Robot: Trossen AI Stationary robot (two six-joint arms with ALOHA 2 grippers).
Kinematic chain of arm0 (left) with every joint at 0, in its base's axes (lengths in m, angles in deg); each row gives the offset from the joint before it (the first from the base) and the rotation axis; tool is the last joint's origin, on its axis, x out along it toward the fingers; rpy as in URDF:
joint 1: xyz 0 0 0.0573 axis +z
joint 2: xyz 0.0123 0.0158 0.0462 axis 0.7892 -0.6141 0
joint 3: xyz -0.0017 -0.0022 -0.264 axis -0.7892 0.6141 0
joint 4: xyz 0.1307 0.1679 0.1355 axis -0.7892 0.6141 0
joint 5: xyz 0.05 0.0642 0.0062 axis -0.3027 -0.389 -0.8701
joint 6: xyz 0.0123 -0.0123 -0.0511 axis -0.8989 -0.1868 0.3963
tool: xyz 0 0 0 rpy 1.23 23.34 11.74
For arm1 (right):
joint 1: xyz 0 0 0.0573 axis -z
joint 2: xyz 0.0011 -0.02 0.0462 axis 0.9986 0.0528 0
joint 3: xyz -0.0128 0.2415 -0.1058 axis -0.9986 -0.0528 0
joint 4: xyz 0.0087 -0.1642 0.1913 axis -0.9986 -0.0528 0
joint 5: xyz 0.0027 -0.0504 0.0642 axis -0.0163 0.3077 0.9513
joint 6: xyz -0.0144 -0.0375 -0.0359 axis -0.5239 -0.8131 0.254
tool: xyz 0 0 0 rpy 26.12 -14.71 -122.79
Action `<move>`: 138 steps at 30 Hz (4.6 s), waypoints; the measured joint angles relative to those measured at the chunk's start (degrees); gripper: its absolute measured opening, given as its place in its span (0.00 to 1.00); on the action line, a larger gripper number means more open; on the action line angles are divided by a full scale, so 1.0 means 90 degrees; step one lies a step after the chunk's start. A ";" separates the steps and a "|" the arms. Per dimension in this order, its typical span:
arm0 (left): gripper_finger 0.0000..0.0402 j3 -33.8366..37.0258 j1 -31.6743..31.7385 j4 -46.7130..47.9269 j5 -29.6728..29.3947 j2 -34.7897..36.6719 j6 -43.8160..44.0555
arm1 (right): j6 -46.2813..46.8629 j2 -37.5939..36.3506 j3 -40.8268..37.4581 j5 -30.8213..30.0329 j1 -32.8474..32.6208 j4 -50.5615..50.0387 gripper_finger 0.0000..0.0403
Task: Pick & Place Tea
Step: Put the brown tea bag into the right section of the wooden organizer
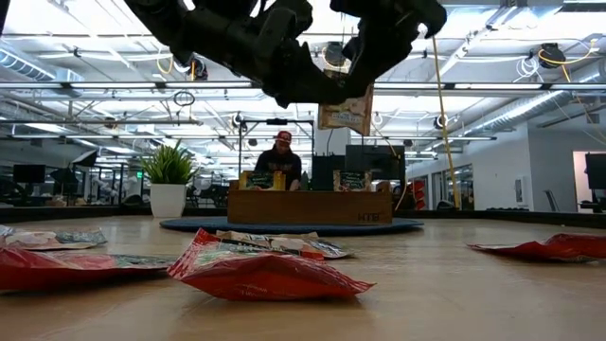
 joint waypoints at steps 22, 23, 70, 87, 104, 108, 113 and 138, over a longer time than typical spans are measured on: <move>0.12 0.0012 0.0000 0.1445 0.0083 0.2450 -0.0724 | -0.1161 -0.0074 -0.0392 -0.1415 0.1136 0.0072 0.00; 0.11 0.0012 0.0000 0.1460 0.0107 0.2477 -0.0752 | -0.1213 -0.0074 -0.0501 -0.1412 0.1198 0.0294 0.00; 0.12 0.0017 0.0389 0.1525 0.0117 0.2473 -0.0714 | -0.1264 0.0253 -0.2108 -0.0604 0.1768 0.2346 0.00; 0.12 0.0017 0.0387 0.1544 0.0117 0.2473 -0.0680 | -0.0938 0.0300 -0.2101 -0.0960 0.1763 0.2545 0.08; 0.12 0.0017 0.0384 0.1586 0.0117 0.2473 -0.0636 | -0.1345 0.0189 -0.2097 -0.1757 0.1521 0.3006 0.42; 0.12 0.0017 0.0388 0.1599 0.0113 0.2473 -0.0636 | -0.1838 -0.0037 -0.2103 -0.2606 0.1185 0.3303 0.44; 0.12 0.0019 0.0386 0.1733 -0.0012 0.2473 -0.0636 | -0.1351 -0.0359 -0.2093 -0.1775 0.0653 0.3272 0.43; 0.12 0.0005 -0.1109 0.3482 0.1094 0.1244 -0.0195 | 0.0641 0.0330 -0.2402 0.0383 -0.2488 0.3845 0.37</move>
